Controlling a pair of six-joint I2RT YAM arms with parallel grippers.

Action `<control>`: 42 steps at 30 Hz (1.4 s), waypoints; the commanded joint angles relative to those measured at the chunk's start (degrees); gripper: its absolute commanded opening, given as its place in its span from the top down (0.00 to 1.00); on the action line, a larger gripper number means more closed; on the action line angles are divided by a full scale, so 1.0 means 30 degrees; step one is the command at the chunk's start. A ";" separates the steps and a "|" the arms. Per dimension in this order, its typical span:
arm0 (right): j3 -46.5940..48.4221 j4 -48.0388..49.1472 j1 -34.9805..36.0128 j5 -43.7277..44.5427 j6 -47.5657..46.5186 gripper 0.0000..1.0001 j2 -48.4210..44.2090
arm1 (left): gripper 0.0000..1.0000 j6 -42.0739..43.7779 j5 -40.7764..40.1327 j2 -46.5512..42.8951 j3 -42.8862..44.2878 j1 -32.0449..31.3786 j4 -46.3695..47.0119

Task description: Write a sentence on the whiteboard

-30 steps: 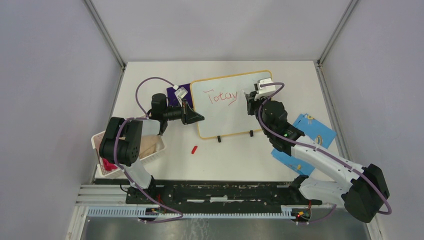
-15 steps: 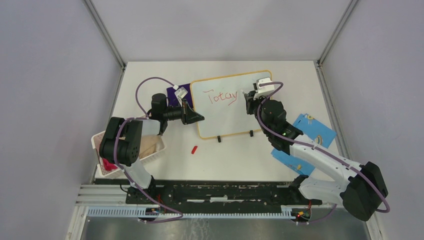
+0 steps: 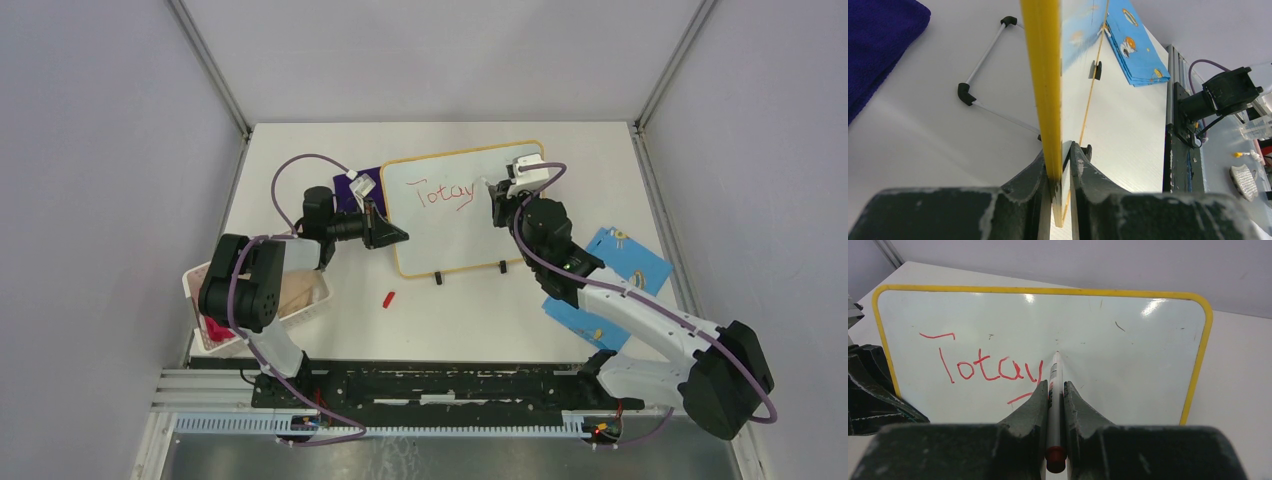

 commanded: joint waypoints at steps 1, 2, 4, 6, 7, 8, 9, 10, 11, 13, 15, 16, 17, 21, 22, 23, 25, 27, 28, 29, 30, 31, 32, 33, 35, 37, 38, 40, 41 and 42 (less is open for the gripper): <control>0.0726 0.1206 -0.0142 -0.0063 0.0026 1.00 0.0213 | 0.98 0.2377 -0.1964 0.0052 0.0167 -0.0270 -0.1103; 0.0699 0.1241 -0.0154 -0.0027 -0.0001 1.00 0.0275 | 0.98 0.2380 -0.1949 0.0071 0.0156 -0.0277 -0.1114; 0.0611 0.1374 -0.0187 0.0006 -0.0020 1.00 0.0433 | 0.98 0.2376 -0.1955 0.0082 0.0206 -0.0303 -0.1166; 0.0472 0.1415 -0.0207 0.0006 0.0023 1.00 0.0513 | 0.98 0.2397 -0.1957 0.0041 0.0185 -0.0307 -0.1183; 0.0385 0.1470 -0.0221 -0.0023 0.0025 1.00 0.0494 | 0.98 0.2427 -0.1974 0.0018 0.0162 -0.0307 -0.1212; 0.0277 0.1477 -0.0253 -0.0030 0.0031 1.00 0.0500 | 0.98 0.2471 -0.1998 -0.0014 0.0181 -0.0321 -0.1253; 0.0193 0.1482 -0.0245 -0.0021 0.0015 1.00 0.0487 | 0.98 0.2491 -0.1997 -0.0007 0.0194 -0.0334 -0.1283; 0.0106 0.1478 -0.0241 -0.0008 0.0032 1.00 0.0432 | 0.98 0.2471 -0.2001 0.0019 0.0192 -0.0336 -0.1302; 0.0017 0.1465 -0.0240 -0.0012 0.0058 1.00 0.0375 | 0.98 0.2494 -0.1997 0.0045 0.0199 -0.0336 -0.1308; -0.0169 0.1378 -0.0235 -0.0007 0.0113 1.00 0.0218 | 0.98 0.2495 -0.1999 0.0104 0.0220 -0.0336 -0.1301; -0.0424 0.1361 -0.0245 -0.0062 0.0198 1.00 0.0016 | 0.98 0.2497 -0.2013 0.0147 0.0248 -0.0336 -0.1304; -0.0538 0.1338 -0.0219 -0.0061 0.0227 1.00 -0.0068 | 0.98 0.2498 -0.2002 0.0167 0.0243 -0.0336 -0.1312; -0.0605 0.1277 -0.0259 -0.0088 0.0262 1.00 -0.0103 | 0.98 0.2498 -0.2001 0.0169 0.0253 -0.0336 -0.1331; -0.0761 0.1072 -0.0215 -0.0238 0.0418 1.00 -0.0085 | 0.98 0.2496 -0.2007 0.0141 0.0254 -0.0336 -0.1341; -0.0790 0.0998 -0.0224 -0.0314 0.0465 1.00 -0.0100 | 0.98 0.2494 -0.2006 0.0115 0.0251 -0.0336 -0.1346; -0.0812 0.0958 -0.0223 -0.0342 0.0505 1.00 -0.0120 | 0.98 0.2497 -0.2005 0.0111 0.0258 -0.0336 -0.1335; -0.0910 0.0922 -0.0240 -0.0383 0.0571 1.00 -0.0234 | 0.98 0.2498 -0.2026 0.0094 0.0244 -0.0336 -0.1345; -0.0987 0.0893 -0.0227 -0.0363 0.0657 1.00 -0.0543 | 0.98 0.2481 -0.2026 0.0111 0.0246 -0.0336 -0.1333; -0.1027 0.0906 -0.0236 -0.0335 0.0692 1.00 -0.0796 | 0.98 0.2496 -0.2041 0.0137 0.0261 -0.0336 -0.1352; -0.1100 0.0971 -0.0230 -0.0261 0.0690 1.00 -0.1126 | 0.98 0.2494 -0.2054 0.0140 0.0256 -0.0336 -0.1347; -0.1141 0.0994 -0.0247 -0.0173 0.0665 1.00 -0.1406 | 0.98 0.2497 -0.2074 0.0140 0.0248 -0.0336 -0.1335; -0.1174 0.0980 -0.0227 0.0047 0.0629 1.00 -0.1743 | 0.98 0.2512 -0.2091 0.0115 0.0228 -0.0351 -0.1341; -0.1205 0.0929 -0.0246 0.0307 0.0511 1.00 -0.1948 | 0.98 0.2522 -0.2100 0.0090 0.0241 -0.0338 -0.1360; -0.1207 0.0873 -0.0250 0.0541 0.0400 1.00 -0.2179 | 0.98 0.2548 -0.2134 0.0105 0.0249 -0.0336 -0.1403; -0.1233 0.0700 -0.0231 0.1041 0.0240 1.00 -0.2361 | 0.98 0.2611 -0.2131 0.0116 0.0277 -0.0336 -0.1516; -0.1194 0.0495 -0.0309 0.1492 0.0178 1.00 -0.2340 | 0.98 0.2591 -0.2120 0.0133 0.0265 -0.0337 -0.1513; -0.1207 0.0439 -0.0393 0.1621 0.0205 1.00 -0.2271 | 0.98 0.2597 -0.2122 0.0121 0.0278 -0.0336 -0.1517; -0.1157 0.0438 -0.0519 0.1642 0.0266 1.00 -0.2110 | 0.98 0.2592 -0.2132 0.0133 0.0256 -0.0353 -0.1528; -0.1099 0.0488 -0.0564 0.1577 0.0294 1.00 -0.2012 | 0.98 0.2608 -0.2116 0.0117 0.0244 -0.0364 -0.1530; -0.1013 0.0518 -0.0613 0.1515 0.0329 1.00 -0.1914 | 0.98 0.2599 -0.2122 0.0112 0.0250 -0.0365 -0.1527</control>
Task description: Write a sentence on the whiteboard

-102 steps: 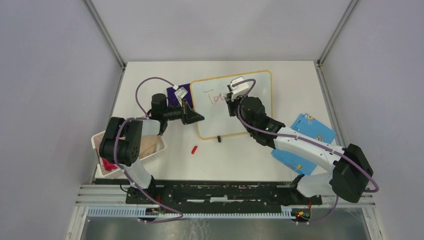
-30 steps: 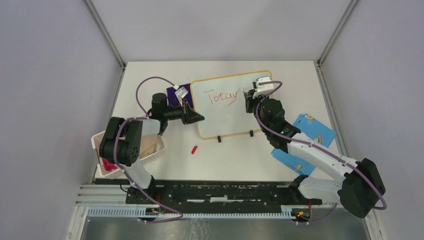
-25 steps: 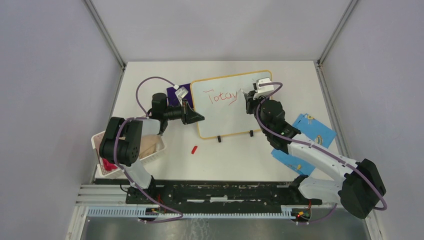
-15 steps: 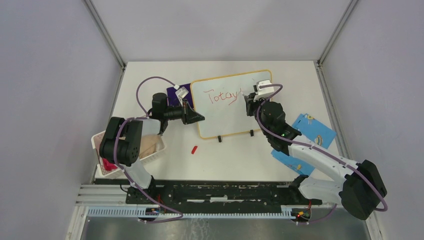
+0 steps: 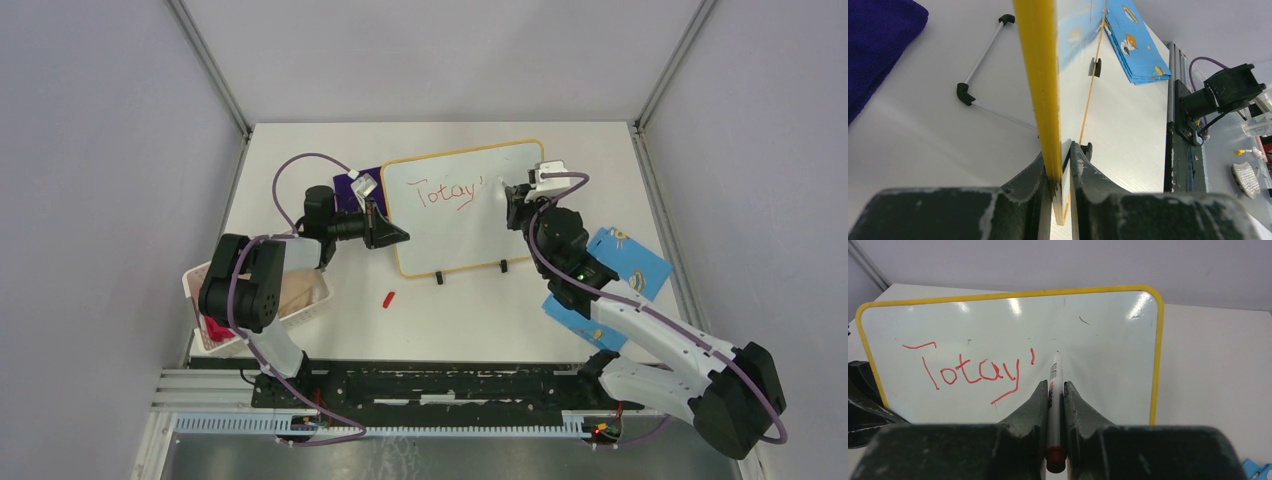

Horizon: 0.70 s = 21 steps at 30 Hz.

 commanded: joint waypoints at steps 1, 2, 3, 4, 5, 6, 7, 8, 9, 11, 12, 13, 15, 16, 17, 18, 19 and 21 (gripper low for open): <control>0.0445 0.0378 -0.0265 0.0543 -0.0057 1.00 0.0316 | 0.98 0.2173 -0.2119 0.0104 0.0087 -0.0241 -0.1039; 0.0589 0.0362 -0.0301 0.0485 -0.0033 1.00 0.0433 | 0.98 0.2168 -0.2108 0.0116 0.0067 -0.0241 -0.1047; 0.0691 0.0358 -0.0316 0.0399 -0.0003 1.00 0.0542 | 0.98 0.2211 -0.2118 0.0114 0.0065 -0.0267 -0.1048; 0.0801 0.0385 -0.0359 0.0356 0.0008 1.00 0.0620 | 0.98 0.2217 -0.2134 0.0107 0.0035 -0.0270 -0.1034; 0.0900 0.0390 -0.0379 0.0304 0.0023 1.00 0.0683 | 0.98 0.2217 -0.2110 0.0110 0.0061 -0.0271 -0.1047; 0.1007 0.0394 -0.0403 0.0270 -0.0010 1.00 0.0770 | 0.98 0.2214 -0.2133 0.0132 0.0064 -0.0271 -0.1034; 0.1097 0.0416 -0.0449 0.0252 -0.0017 1.00 0.0859 | 0.98 0.2195 -0.2125 0.0119 0.0079 -0.0278 -0.1050; 0.1157 0.0416 -0.0459 0.0232 -0.0059 1.00 0.0944 | 0.98 0.2218 -0.2127 0.0118 0.0081 -0.0297 -0.1034; 0.1242 0.0416 -0.0509 0.0266 -0.0069 1.00 0.1022 | 0.98 0.2207 -0.2135 0.0118 0.0066 -0.0303 -0.1054; 0.1312 0.0462 -0.0595 0.0220 -0.0057 1.00 0.1170 | 0.98 0.2214 -0.2130 0.0119 0.0050 -0.0322 -0.1034; 0.1320 0.0502 -0.0603 0.0217 -0.0068 1.00 0.1205 | 0.98 0.2221 -0.2150 0.0126 0.0052 -0.0328 -0.1058; 0.1345 0.0521 -0.0634 0.0167 -0.0058 1.00 0.1291 | 0.98 0.2214 -0.2142 0.0119 0.0059 -0.0329 -0.1053; 0.1404 0.0533 -0.0668 0.0108 -0.0074 1.00 0.1410 | 0.98 0.2241 -0.2137 0.0111 0.0022 -0.0329 -0.1053; 0.1430 0.0533 -0.0702 0.0078 -0.0070 1.00 0.1473 | 0.98 0.2231 -0.2144 0.0117 0.0019 -0.0344 -0.1049; 0.1459 0.0533 -0.0714 0.0021 -0.0056 1.00 0.1530 | 0.98 0.2248 -0.2155 0.0118 0.0007 -0.0356 -0.1041; 0.1494 0.0541 -0.0713 0.0003 -0.0069 1.00 0.1605 | 0.98 0.2225 -0.2161 0.0118 0.0002 -0.0358 -0.1036; 0.1524 0.0534 -0.0711 -0.0053 -0.0048 1.00 0.1676 | 0.98 0.2240 -0.2139 0.0133 0.0016 -0.0359 -0.1043; 0.1586 0.0534 -0.0728 -0.0192 -0.0034 1.00 0.1822 | 0.98 0.2244 -0.2152 0.0122 0.0007 -0.0359 -0.1052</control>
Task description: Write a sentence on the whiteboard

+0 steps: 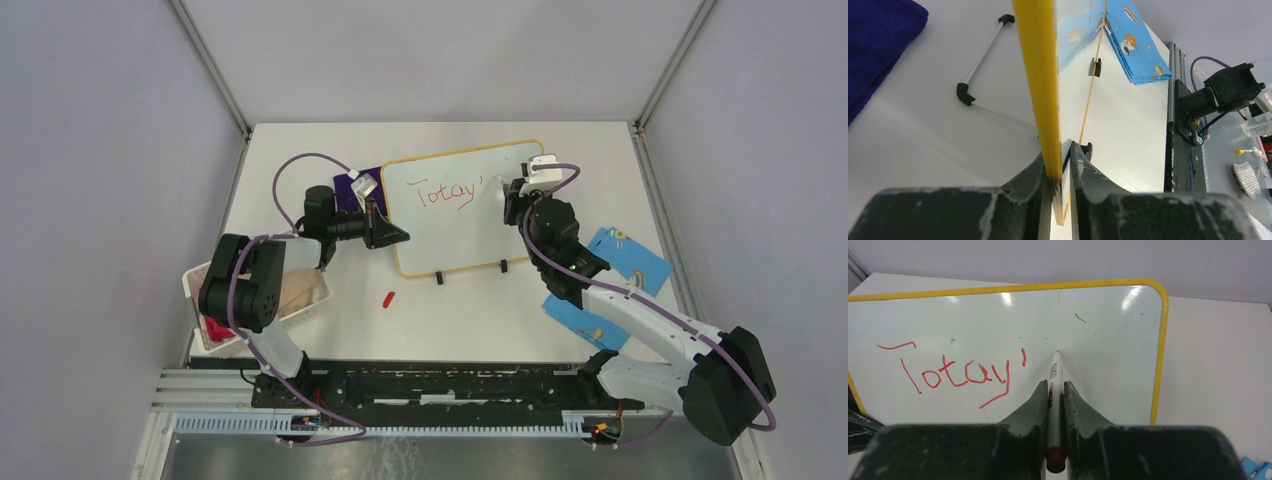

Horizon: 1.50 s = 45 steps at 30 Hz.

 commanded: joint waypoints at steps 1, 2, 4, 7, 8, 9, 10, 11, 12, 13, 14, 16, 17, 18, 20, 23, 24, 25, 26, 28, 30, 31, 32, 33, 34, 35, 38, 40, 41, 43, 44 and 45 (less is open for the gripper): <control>0.0950 0.0577 -0.0087 -0.0306 -0.0058 1.00 0.0253 | 0.98 0.2239 -0.2135 0.0119 0.0010 -0.0330 -0.1056; 0.0978 0.0591 -0.0096 -0.0374 -0.0051 1.00 0.0295 | 0.98 0.2239 -0.2152 0.0104 -0.0004 -0.0330 -0.1050; 0.1030 0.0611 -0.0124 -0.0515 -0.0051 1.00 0.0384 | 0.98 0.2242 -0.2130 0.0118 -0.0003 -0.0352 -0.1036; 0.1096 0.0566 -0.0128 -0.0688 -0.0073 1.00 0.0506 | 0.98 0.2234 -0.2157 0.0118 0.0006 -0.0359 -0.1046; 0.1068 0.0595 -0.0123 -0.0842 -0.0048 1.00 0.0502 | 0.98 0.2224 -0.2132 0.0118 0.0021 -0.0359 -0.1037; 0.1041 0.0624 -0.0128 -0.0942 -0.0047 1.00 0.0491 | 0.98 0.2230 -0.2170 0.0096 0.0012 -0.0384 -0.1054; 0.1016 0.0636 -0.0103 -0.1100 -0.0039 1.00 0.0501 | 0.98 0.2249 -0.2167 0.0094 0.0011 -0.0388 -0.1082; 0.0954 0.0671 -0.0132 -0.1212 -0.0015 1.00 0.0487 | 0.98 0.2307 -0.2170 0.0090 -0.0004 -0.0388 -0.1159; 0.0857 0.0694 -0.0123 -0.1351 0.0007 1.00 0.0462 | 0.98 0.2314 -0.2193 0.0089 0.0024 -0.0388 -0.1183; 0.0765 0.0681 -0.0133 -0.1438 0.0031 1.00 0.0423 | 0.98 0.2333 -0.2195 0.0067 0.0020 -0.0388 -0.1205; 0.0626 0.0676 -0.0131 -0.1532 0.0079 1.00 0.0404 | 0.98 0.2346 -0.2203 0.0061 0.0030 -0.0388 -0.1229; 0.0334 0.0655 -0.0113 -0.1609 0.0187 1.00 0.0311 | 0.98 0.2350 -0.2196 0.0060 0.0034 -0.0388 -0.1237; 0.0192 0.0651 -0.0121 -0.1622 0.0238 1.00 0.0258 | 0.98 0.2337 -0.2225 0.0060 0.0047 -0.0388 -0.1263; 0.0014 0.0623 -0.0134 -0.1640 0.0286 1.00 0.0208 | 0.98 0.2359 -0.2218 0.0060 0.0052 -0.0403 -0.1266; -0.0258 0.0550 -0.0109 -0.1639 0.0409 1.00 0.0076 | 0.98 0.2348 -0.2236 0.0062 0.0041 -0.0388 -0.1266; -0.0564 0.0396 -0.0137 -0.1546 0.0453 1.00 -0.0130 | 0.98 0.2348 -0.2239 0.0060 0.0071 -0.0388 -0.1275; -0.0624 0.0314 -0.0119 -0.1488 0.0452 1.00 -0.0195 | 0.98 0.2352 -0.2245 0.0041 0.0048 -0.0388 -0.1271; -0.0697 0.0254 -0.0137 -0.1375 0.0444 1.00 -0.0244 | 0.98 0.2349 -0.2248 0.0035 0.0056 -0.0388 -0.1296; -0.0769 0.0235 -0.0121 -0.1287 0.0444 1.00 -0.0325 | 0.98 0.2356 -0.2279 0.0046 0.0039 -0.0388 -0.1296; -0.0880 0.0150 -0.0111 -0.1018 0.0431 1.00 -0.0427 | 0.98 0.2346 -0.2342 0.0031 0.0043 -0.0388 -0.1296; -0.0924 0.0085 -0.0125 -0.0712 0.0365 1.00 -0.0507 | 0.98 0.2359 -0.2369 0.0030 0.0016 -0.0388 -0.1295; -0.0947 0.0040 -0.0131 -0.0529 0.0334 1.00 -0.0556 | 0.98 0.2361 -0.2364 0.0030 0.0003 -0.0388 -0.1295; -0.0955 0.0012 -0.0135 -0.0374 0.0330 1.00 -0.0585 | 0.98 0.2361 -0.2367 0.0005 0.0010 -0.0403 -0.1295; -0.0969 0.0001 -0.0117 -0.0199 0.0270 1.00 -0.0638 | 0.98 0.2339 -0.2375 -0.0017 -0.0004 -0.0405 -0.1303; -0.0975 -0.0057 -0.0114 -0.0027 0.0285 1.00 -0.0651 | 0.98 0.2358 -0.2365 -0.0027 -0.0005 -0.0416 -0.1296; -0.0983 -0.0103 -0.0126 0.0090 0.0302 1.00 -0.0679 | 0.98 0.2360 -0.2363 -0.0054 -0.0017 -0.0403 -0.1296; -0.1057 -0.0162 -0.0124 0.0446 0.0253 1.00 -0.0783 | 0.98 0.2380 -0.2371 -0.0058 -0.0010 -0.0416 -0.1296; -0.1065 -0.0270 -0.0130 0.0520 0.0219 1.00 -0.0808 | 0.98 0.2362 -0.2383 -0.0073 -0.0019 -0.0414 -0.1295; -0.1086 -0.0295 -0.0115 0.0492 0.0210 1.00 -0.0798 | 0.98 0.2346 -0.2373 -0.0059 -0.0018 -0.0417 -0.1295; -0.1129 -0.0390 -0.0127 0.0443 0.0191 1.00 -0.0790 | 0.98 0.2349 -0.2372 -0.0084 -0.0031 -0.0417 -0.1296; -0.1130 -0.0429 -0.0128 0.0425 0.0188 1.00 -0.0805 | 0.98 0.2359 -0.2397 -0.0101 -0.0027 -0.0432 -0.1296; -0.1159 -0.0476 -0.0118 0.0366 0.0186 1.00 -0.0807 | 0.98 0.2383 -0.2393 -0.0103 -0.0019 -0.0419 -0.1295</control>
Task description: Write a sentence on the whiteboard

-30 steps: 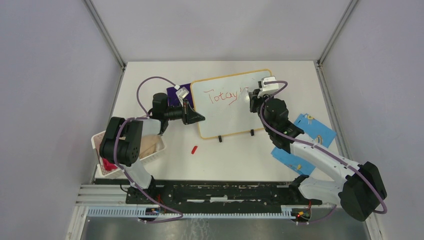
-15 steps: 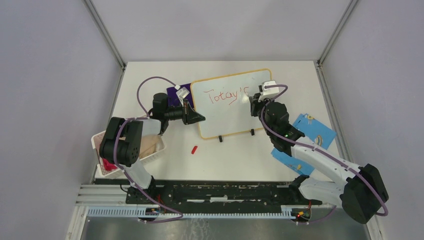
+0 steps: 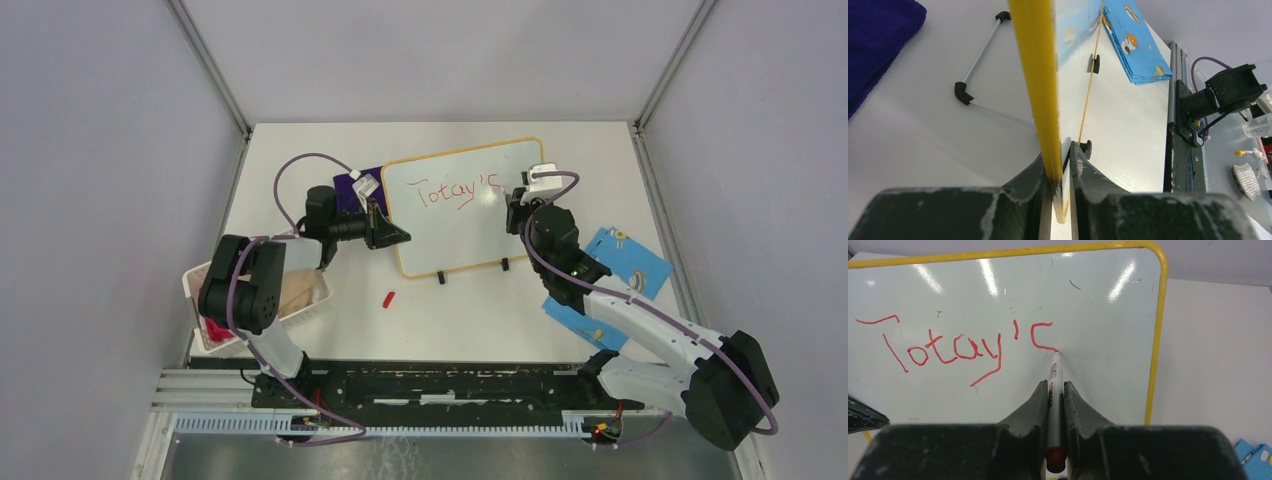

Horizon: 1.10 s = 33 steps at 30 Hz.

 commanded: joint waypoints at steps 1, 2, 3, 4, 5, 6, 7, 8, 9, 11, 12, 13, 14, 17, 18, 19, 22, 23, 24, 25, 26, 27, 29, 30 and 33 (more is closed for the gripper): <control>-0.0216 -0.0018 -0.0093 0.0338 -0.0036 1.00 -0.0413 | 0.98 0.2364 -0.2058 0.0068 -0.0015 -0.0199 -0.0960; -0.0220 -0.0026 -0.0102 0.0255 -0.0015 1.00 -0.0421 | 0.98 0.2363 -0.2061 0.0044 -0.0007 -0.0199 -0.0960; -0.0242 -0.0083 -0.0106 0.0165 0.0005 1.00 -0.0423 | 0.98 0.2363 -0.2045 0.0038 -0.0009 -0.0199 -0.0960; -0.0249 -0.0118 -0.0112 0.0086 -0.0009 1.00 -0.0404 | 0.98 0.2348 -0.2043 0.0037 -0.0002 -0.0199 -0.0968; -0.0278 -0.0135 -0.0090 -0.0086 0.0031 1.00 -0.0419 | 0.98 0.2361 -0.2054 0.0037 0.0009 -0.0214 -0.0961; -0.0279 -0.0136 -0.0079 -0.0203 0.0039 1.00 -0.0392 | 0.98 0.2363 -0.2044 0.0037 0.0011 -0.0226 -0.0960; -0.0279 -0.0176 -0.0084 -0.0372 0.0057 1.00 -0.0350 | 0.98 0.2341 -0.2043 0.0037 0.0022 -0.0228 -0.0960; -0.0235 -0.0256 -0.0091 -0.0516 0.0055 1.00 -0.0332 | 0.98 0.2342 -0.2050 0.0037 -0.0002 -0.0228 -0.0968; -0.0221 -0.0299 -0.0096 -0.0619 0.0082 1.00 -0.0289 | 0.98 0.2327 -0.2044 0.0022 0.0017 -0.0228 -0.0961; -0.0193 -0.0313 -0.0096 -0.0948 0.0131 1.00 -0.0216 | 0.98 0.2326 -0.2043 0.0000 0.0002 -0.0243 -0.0960; -0.0191 -0.0311 -0.0106 -0.1154 0.0166 1.00 -0.0207 | 0.98 0.2347 -0.2065 -0.0001 -0.0008 -0.0230 -0.0960; -0.0169 -0.0306 -0.0091 -0.1382 0.0228 1.00 -0.0150 | 0.98 0.2361 -0.2071 -0.0034 -0.0017 -0.0254 -0.0975; -0.0162 -0.0285 -0.0087 -0.1607 0.0294 1.00 -0.0093 | 0.98 0.2370 -0.2072 -0.0049 -0.0029 -0.0257 -0.0962; -0.0103 -0.0141 -0.0107 -0.2138 0.0373 1.00 -0.0048 | 0.98 0.2349 -0.2105 -0.0080 -0.0061 -0.0257 -0.0962; -0.0103 -0.0042 -0.0096 -0.2282 0.0401 1.00 -0.0055 | 0.98 0.2378 -0.2102 -0.0080 -0.0053 -0.0257 -0.0975; -0.0081 0.0105 -0.0098 -0.2449 0.0470 1.00 -0.0043 | 0.98 0.2387 -0.2127 -0.0080 -0.0030 -0.0257 -0.1017; 0.0081 0.0504 -0.0085 -0.2918 0.0700 1.00 0.0062 | 0.98 0.2424 -0.2130 -0.0051 -0.0028 -0.0286 -0.1048; 0.0149 0.0607 -0.0084 -0.3031 0.0785 1.00 0.0120 | 0.98 0.2418 -0.2131 -0.0051 -0.0026 -0.0287 -0.1048; 0.0188 0.0720 -0.0085 -0.3120 0.0886 1.00 0.0153 | 0.98 0.2425 -0.2153 -0.0051 -0.0012 -0.0294 -0.1048; 0.0219 0.0892 -0.0083 -0.3214 0.0966 1.00 0.0174 | 0.98 0.2459 -0.2139 -0.0051 -0.0025 -0.0288 -0.1056; 0.0219 0.1012 -0.0070 -0.3297 0.1052 1.00 0.0127 | 0.98 0.2477 -0.2135 -0.0051 -0.0034 -0.0287 -0.1089; 0.0220 0.1107 -0.0094 -0.3395 0.1118 1.00 0.0062 | 0.98 0.2502 -0.2172 -0.0066 0.0005 -0.0287 -0.1145; 0.0248 0.0993 -0.0093 -0.3479 0.1149 1.00 -0.0244 | 0.98 0.2540 -0.2188 -0.0023 0.0049 -0.0287 -0.1193; 0.0271 0.0838 -0.0083 -0.3464 0.1137 1.00 -0.0511 | 0.98 0.2551 -0.2189 0.0000 0.0056 -0.0287 -0.1195; 0.0307 0.0135 -0.0082 -0.3595 0.0991 1.00 -0.1760 | 0.98 0.2495 -0.2160 0.0064 0.0118 -0.0287 -0.1195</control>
